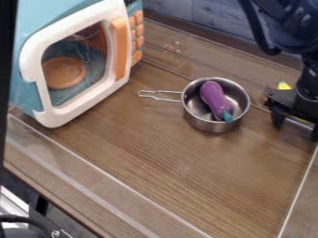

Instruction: Put the banana in the silver pot

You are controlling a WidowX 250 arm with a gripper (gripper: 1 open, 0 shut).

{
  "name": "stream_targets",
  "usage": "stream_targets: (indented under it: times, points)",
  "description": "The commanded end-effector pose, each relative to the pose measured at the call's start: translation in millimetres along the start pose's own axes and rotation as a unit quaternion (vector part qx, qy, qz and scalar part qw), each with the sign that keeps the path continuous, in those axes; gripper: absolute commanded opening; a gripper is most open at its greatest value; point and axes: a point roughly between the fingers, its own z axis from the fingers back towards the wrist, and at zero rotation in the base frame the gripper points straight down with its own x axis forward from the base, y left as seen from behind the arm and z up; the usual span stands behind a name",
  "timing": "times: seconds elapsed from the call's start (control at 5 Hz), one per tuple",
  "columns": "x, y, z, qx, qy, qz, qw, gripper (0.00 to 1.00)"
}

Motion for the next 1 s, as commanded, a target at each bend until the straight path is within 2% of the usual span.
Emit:
stream_targets:
  times: [0.0,0.8]
  points:
    - [4.7,-0.5,7.1,-0.003,-0.012,0.011,0.9999,1.0]
    - [5.6,3.8,8.2,0.0,-0.023,0.026,0.9994,1.0]
